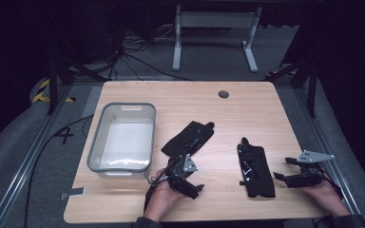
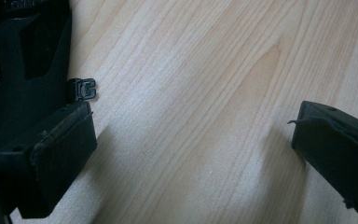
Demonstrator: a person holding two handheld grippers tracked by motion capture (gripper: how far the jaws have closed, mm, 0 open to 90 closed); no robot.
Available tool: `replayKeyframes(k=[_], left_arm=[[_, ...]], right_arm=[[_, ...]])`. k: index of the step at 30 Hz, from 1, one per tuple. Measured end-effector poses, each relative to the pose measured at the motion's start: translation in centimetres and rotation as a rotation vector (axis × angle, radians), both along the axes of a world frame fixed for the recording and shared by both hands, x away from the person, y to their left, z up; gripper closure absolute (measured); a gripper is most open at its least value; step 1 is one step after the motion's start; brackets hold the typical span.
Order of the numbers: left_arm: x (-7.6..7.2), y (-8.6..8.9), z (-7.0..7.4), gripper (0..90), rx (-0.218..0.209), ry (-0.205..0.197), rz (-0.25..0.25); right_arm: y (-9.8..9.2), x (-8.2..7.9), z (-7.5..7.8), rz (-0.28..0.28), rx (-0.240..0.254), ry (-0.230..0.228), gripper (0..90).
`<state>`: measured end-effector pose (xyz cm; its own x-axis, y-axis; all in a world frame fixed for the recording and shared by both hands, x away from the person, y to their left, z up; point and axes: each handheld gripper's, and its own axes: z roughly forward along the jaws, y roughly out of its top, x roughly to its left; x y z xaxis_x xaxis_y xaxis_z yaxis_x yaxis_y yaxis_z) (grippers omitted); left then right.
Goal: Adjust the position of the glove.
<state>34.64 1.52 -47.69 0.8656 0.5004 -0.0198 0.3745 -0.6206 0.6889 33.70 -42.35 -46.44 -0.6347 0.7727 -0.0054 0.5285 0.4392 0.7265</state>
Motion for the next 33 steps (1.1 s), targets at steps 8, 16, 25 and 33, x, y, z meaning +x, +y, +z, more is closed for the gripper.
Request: replayKeyframes(k=[8, 16, 25, 33], left_arm=[[-0.1, 0.2, 0.2, 9.8, -0.006, -0.004, 0.001], [0.0, 0.5, 2.2, 45.9, -0.049, 0.030, 0.045], [1.4, 0.3, 4.4, 89.8, -0.058, 0.023, 0.134], [4.2, -0.6, 5.3, 89.9, -0.055, 0.013, 0.200]], right_arm=[[-0.2, -0.2, -0.2, -0.015, -0.007, -0.015, 12.6], [-0.2, -0.2, -0.2, -0.014, -0.007, -0.015, 12.5], [-0.2, -0.2, -0.2, -0.013, -0.009, -0.016, 12.5], [-0.2, -0.1, -0.3, -0.010, -0.010, -0.016, 12.1]])
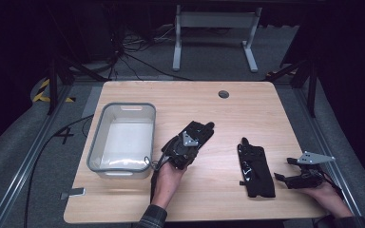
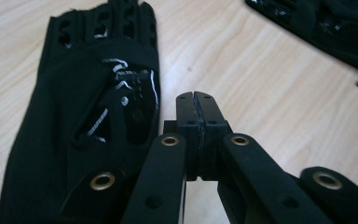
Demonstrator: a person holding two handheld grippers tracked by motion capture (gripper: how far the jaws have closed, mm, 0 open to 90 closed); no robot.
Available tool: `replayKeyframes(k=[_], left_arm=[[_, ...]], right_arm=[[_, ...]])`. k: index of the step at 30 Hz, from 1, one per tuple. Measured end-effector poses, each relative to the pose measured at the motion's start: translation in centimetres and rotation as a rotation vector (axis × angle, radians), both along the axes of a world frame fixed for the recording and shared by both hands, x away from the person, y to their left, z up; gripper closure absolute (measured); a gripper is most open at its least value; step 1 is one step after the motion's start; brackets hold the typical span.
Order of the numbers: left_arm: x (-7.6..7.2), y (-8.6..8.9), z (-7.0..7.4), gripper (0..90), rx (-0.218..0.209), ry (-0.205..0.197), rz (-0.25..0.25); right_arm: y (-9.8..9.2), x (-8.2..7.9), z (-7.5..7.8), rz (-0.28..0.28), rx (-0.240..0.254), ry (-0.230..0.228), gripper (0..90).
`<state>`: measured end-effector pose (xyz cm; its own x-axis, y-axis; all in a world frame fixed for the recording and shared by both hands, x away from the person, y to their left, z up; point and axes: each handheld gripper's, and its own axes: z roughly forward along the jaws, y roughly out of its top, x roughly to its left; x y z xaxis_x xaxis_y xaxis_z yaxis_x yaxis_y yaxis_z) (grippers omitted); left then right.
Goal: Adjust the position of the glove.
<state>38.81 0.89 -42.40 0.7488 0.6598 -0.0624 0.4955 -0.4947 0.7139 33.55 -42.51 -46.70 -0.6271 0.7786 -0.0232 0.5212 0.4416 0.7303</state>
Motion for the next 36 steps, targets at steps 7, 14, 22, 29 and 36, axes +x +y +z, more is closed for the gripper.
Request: replayKeyframes(k=[7, 14, 22, 29, 36], left_arm=[[2.3, -0.8, -0.1, 90.0, -0.003, -0.003, 0.027], [4.8, -1.7, -0.9, 90.0, 0.022, 0.005, 0.046], [6.8, -2.2, -2.7, 90.0, 0.061, 0.039, 0.055], [6.9, -2.4, -3.1, 90.0, 0.074, 0.047, 0.044], [6.1, -3.2, -3.1, 90.0, 0.052, 0.066, 0.000]], right_arm=[[0.0, 0.0, 0.0, 0.001, 0.000, 0.003, 11.9], [0.0, 0.0, 0.0, 0.002, 0.000, 0.003, 11.8], [0.0, 0.0, 0.0, 0.001, 0.000, 0.003, 11.8], [0.0, 0.0, 0.0, 0.001, 0.000, 0.003, 11.8], [0.0, 0.0, 0.0, 0.001, 0.000, 0.003, 11.8]])
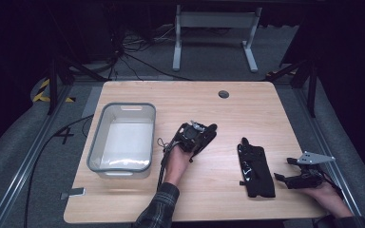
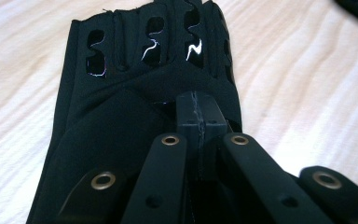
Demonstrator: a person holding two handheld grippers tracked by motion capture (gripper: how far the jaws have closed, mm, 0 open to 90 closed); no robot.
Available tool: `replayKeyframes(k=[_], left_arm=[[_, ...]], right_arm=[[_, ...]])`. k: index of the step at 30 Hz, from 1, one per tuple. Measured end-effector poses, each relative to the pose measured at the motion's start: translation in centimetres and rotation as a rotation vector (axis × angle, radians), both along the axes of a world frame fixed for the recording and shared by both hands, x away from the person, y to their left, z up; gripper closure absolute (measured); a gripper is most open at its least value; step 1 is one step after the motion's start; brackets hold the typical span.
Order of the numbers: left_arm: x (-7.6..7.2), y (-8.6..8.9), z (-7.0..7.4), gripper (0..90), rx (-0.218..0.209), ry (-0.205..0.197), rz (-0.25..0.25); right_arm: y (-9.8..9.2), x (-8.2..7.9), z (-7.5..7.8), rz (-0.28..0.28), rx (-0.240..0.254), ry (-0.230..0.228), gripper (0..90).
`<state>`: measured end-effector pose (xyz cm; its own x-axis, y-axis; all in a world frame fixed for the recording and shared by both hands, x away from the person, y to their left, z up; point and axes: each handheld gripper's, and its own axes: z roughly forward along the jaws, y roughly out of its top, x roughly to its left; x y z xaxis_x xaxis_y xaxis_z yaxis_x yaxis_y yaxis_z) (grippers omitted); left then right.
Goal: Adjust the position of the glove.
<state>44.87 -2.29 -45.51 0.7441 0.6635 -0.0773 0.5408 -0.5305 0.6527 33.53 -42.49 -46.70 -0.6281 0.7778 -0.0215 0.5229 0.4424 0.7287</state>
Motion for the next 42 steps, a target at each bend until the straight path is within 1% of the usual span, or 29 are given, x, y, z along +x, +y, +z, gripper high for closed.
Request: replayKeyframes(k=[2, 4, 6, 7, 11, 13, 17, 19, 20, 22, 23, 24, 25, 26, 27, 28, 29, 30, 32, 33, 34, 35, 38, 40, 42], left_arm=[[-0.3, -0.3, 0.0, 90.0, -0.010, 0.007, -0.015], [-0.7, -0.6, 0.0, 90.0, -0.011, 0.012, -0.030], [-0.9, -0.9, -0.1, 90.0, -0.030, 0.025, -0.041], [-1.1, -1.1, -0.1, 90.0, -0.033, 0.027, -0.050], [-1.7, -1.9, -0.1, 90.0, -0.035, 0.029, -0.080], [-2.1, -2.4, -0.1, 90.0, -0.039, 0.038, -0.096], [-2.5, -2.9, 0.0, 90.0, -0.043, 0.034, -0.118], [-2.6, -2.9, 0.1, 90.0, -0.045, 0.035, -0.116], [-2.7, -2.7, 0.5, 90.0, -0.061, 0.026, -0.118], [-2.9, -2.2, 1.3, 90.0, -0.075, 0.009, -0.112], [-3.0, -1.7, 1.7, 90.0, -0.074, -0.004, -0.107], [-3.0, -1.7, 1.7, 90.0, -0.074, -0.004, -0.107], [-3.1, -0.6, 2.5, 90.0, -0.056, -0.034, -0.081], [-3.0, 0.0, 2.7, 90.0, -0.051, -0.047, -0.059], [-2.8, 0.6, 2.7, 90.0, -0.049, -0.052, -0.040], [-2.6, 1.2, 2.7, 90.0, -0.050, -0.047, -0.024], [-2.2, 1.9, 2.6, 90.0, -0.048, -0.049, 0.005], [-2.2, 1.9, 2.6, 90.0, -0.048, -0.049, 0.005], [-1.7, 2.8, 2.2, 90.0, -0.051, -0.039, 0.032], [-1.6, 2.9, 2.0, 90.0, -0.037, -0.036, 0.044], [-1.4, 3.0, 1.7, 90.0, -0.021, -0.033, 0.046], [-1.3, 3.1, 1.5, 90.0, -0.021, -0.023, 0.052], [-1.2, 2.7, 1.0, 90.0, 0.005, -0.007, 0.048], [-1.3, 2.6, 0.9, 90.0, 0.014, -0.009, 0.041], [-1.8, 2.5, 0.8, 90.0, 0.010, -0.001, 0.030]], right_arm=[[0.0, 0.0, 0.0, 0.000, 0.000, 0.000, 11.8], [0.0, 0.0, 0.0, 0.000, 0.000, 0.000, 11.7], [0.0, 0.0, 0.0, 0.001, -0.001, 0.001, 11.7], [0.0, 0.0, 0.0, 0.001, -0.001, 0.001, 11.7], [0.0, 0.0, 0.0, 0.001, -0.001, 0.001, 11.7], [0.0, 0.0, 0.0, 0.001, -0.001, 0.001, 11.7], [0.0, 0.0, 0.0, 0.001, -0.001, 0.001, 11.7], [0.0, 0.0, 0.0, 0.001, -0.001, 0.001, 11.7], [0.0, 0.0, 0.0, 0.001, -0.001, 0.001, 11.7], [0.0, 0.0, 0.0, 0.001, -0.001, 0.001, 11.5], [0.0, 0.0, 0.0, 0.001, -0.001, 0.002, 11.5], [0.0, 0.0, 0.0, 0.002, -0.001, 0.001, 11.4], [0.0, 0.0, 0.0, 0.002, -0.002, 0.002, 11.4], [0.0, 0.0, 0.0, 0.002, -0.002, 0.002, 11.4], [0.0, 0.0, 0.0, 0.002, -0.002, 0.002, 11.4], [0.0, 0.0, 0.0, 0.003, -0.002, 0.002, 11.4], [0.0, 0.0, 0.0, 0.002, -0.002, 0.002, 11.3], [0.0, 0.0, 0.0, 0.002, -0.002, 0.002, 11.3], [0.0, 0.0, 0.0, 0.003, -0.002, 0.002, 11.1], [0.0, 0.0, 0.0, 0.003, -0.003, 0.003, 10.9], [0.0, 0.0, 0.0, 0.004, -0.003, 0.003, 10.9], [0.0, 0.0, 0.0, 0.004, -0.003, 0.003, 10.9], [0.0, 0.0, 0.0, 0.004, -0.003, 0.003, 10.8], [0.0, 0.0, 0.0, 0.004, -0.003, 0.002, 10.9], [0.0, 0.0, 0.0, 0.004, -0.003, 0.002, 10.9]])
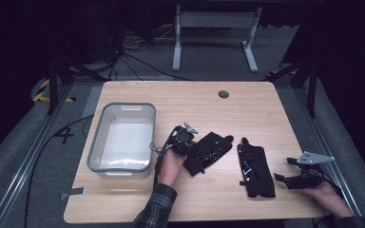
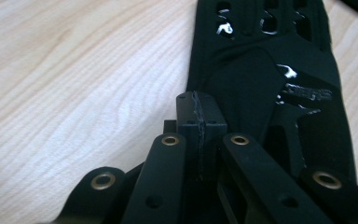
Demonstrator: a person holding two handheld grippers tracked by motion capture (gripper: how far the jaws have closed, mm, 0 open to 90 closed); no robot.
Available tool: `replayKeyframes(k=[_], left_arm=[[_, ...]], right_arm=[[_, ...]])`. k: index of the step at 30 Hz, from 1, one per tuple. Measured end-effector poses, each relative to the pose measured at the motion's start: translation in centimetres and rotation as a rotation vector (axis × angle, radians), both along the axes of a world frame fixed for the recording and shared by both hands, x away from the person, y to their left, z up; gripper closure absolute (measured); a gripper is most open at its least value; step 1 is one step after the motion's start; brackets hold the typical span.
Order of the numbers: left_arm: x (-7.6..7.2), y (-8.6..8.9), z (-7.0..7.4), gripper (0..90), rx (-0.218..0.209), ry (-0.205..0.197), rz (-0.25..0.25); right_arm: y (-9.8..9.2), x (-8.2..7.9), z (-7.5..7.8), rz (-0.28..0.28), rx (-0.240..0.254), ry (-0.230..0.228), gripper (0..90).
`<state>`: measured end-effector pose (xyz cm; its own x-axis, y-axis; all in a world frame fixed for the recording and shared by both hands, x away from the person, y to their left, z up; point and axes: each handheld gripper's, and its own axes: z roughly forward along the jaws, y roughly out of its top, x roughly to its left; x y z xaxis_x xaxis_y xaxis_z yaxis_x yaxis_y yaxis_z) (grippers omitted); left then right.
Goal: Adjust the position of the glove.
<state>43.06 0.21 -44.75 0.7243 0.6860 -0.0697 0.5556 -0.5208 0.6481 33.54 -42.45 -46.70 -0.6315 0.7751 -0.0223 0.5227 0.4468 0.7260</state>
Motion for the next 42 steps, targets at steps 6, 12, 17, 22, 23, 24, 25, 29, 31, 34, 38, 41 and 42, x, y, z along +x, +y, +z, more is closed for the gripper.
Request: replayKeyframes(k=[6, 12, 17, 22, 23, 24, 25, 29, 31, 34, 38, 41, 42], left_arm=[[-1.7, -0.3, 0.0, 90.0, 0.027, 0.004, -0.053], [-3.8, -0.7, -0.2, 90.0, 0.036, 0.008, -0.100], [-5.2, -1.0, -0.2, 90.0, 0.023, 0.026, -0.138], [-6.2, -1.3, -0.4, 90.0, 0.007, 0.034, -0.165], [-6.4, -1.4, -0.4, 90.0, 0.004, 0.038, -0.170], [-6.7, -1.6, -0.5, 90.0, 0.002, 0.038, -0.183], [-6.9, -1.7, -0.5, 90.0, 0.004, 0.042, -0.188], [-7.6, -1.9, -0.6, 90.0, 0.001, 0.042, -0.204], [-7.8, -2.0, -0.6, 90.0, -0.002, 0.043, -0.205], [-7.8, -1.7, -0.3, 89.9, -0.015, 0.040, -0.194], [-7.5, -1.2, 0.0, 82.5, -0.026, 0.020, -0.157], [-7.2, -0.8, 0.2, 71.0, -0.032, 0.016, -0.112], [-7.1, -0.7, 0.2, 66.1, -0.037, 0.015, -0.104]], right_arm=[[0.0, 0.0, 0.0, 0.001, 0.000, 0.000, 10.7], [0.0, 0.0, 0.0, 0.003, -0.001, 0.001, 10.2], [0.0, 0.0, 0.0, 0.005, 0.000, 0.001, 9.9], [0.0, 0.0, 0.0, 0.006, 0.000, 0.000, 9.8], [0.0, 0.0, 0.0, 0.006, 0.000, 0.000, 9.8], [0.0, 0.0, 0.0, 0.006, 0.000, 0.001, 9.8], [0.0, 0.0, 0.0, 0.006, 0.000, 0.001, 9.8], [0.0, 0.0, 0.0, 0.007, 0.000, 0.001, 9.8], [0.0, 0.0, 0.0, 0.007, 0.000, 0.001, 9.7], [0.0, 0.1, 0.0, 0.009, -0.002, 0.000, 9.7], [0.2, 0.1, 0.5, 0.030, -0.007, -0.001, 25.7], [0.5, 0.1, 1.2, 0.044, 0.020, -0.022, 47.3], [0.6, 0.2, 1.5, 0.057, 0.031, -0.018, 56.6]])
